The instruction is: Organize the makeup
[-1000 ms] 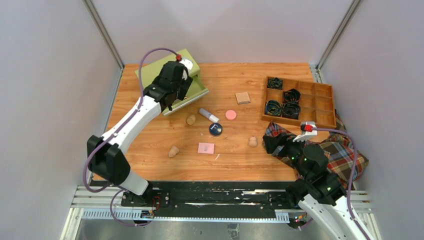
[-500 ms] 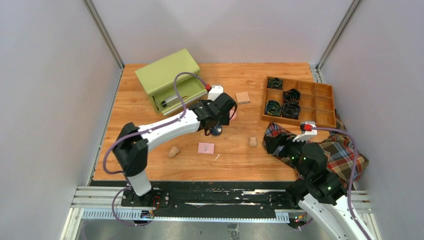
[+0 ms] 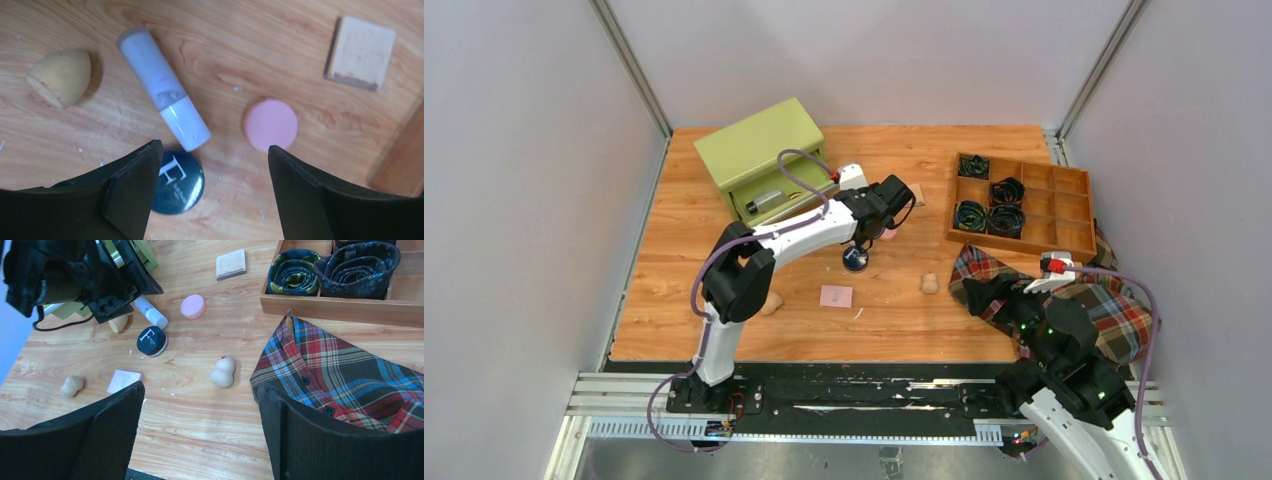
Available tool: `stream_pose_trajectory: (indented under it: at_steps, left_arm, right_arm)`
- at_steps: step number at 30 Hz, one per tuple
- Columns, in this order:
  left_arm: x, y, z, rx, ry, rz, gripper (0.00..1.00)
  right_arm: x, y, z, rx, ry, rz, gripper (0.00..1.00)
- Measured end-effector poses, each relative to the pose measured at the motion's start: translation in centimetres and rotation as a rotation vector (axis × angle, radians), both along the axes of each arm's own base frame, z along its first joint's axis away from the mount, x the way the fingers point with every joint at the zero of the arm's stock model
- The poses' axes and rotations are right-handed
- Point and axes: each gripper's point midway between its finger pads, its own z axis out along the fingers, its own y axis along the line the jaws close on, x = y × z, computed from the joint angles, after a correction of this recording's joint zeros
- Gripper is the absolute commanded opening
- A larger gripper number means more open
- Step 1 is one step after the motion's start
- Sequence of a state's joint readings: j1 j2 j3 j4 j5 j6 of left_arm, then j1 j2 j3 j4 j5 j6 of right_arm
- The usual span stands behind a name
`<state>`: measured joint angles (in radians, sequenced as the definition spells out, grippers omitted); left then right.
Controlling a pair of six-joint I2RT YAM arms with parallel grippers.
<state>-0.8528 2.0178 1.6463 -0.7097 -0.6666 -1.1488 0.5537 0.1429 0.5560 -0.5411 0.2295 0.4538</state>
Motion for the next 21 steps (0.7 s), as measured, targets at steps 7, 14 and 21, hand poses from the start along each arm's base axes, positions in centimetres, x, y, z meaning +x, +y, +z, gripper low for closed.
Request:
stream_pose_trajectory:
  at_steps: [7,14,21]
  left_arm:
    - [1.8,2.4,-1.7,0.016,-0.004,0.148,0.77]
    - [2.2,3.7,-4.3,0.051,0.026,0.228,0.69]
    - [2.0,4.0,-7.2,0.075,0.057,0.269,0.54]
  right_arm:
    - [-0.3,0.0,-0.4,0.026,0.018,-0.005,0.83]
    - [-0.2,0.0,-0.5,0.024,0.021,-0.008,0.83]
    - [-0.2,0.0,-0.7,0.023,0.026,-0.008,0.83]
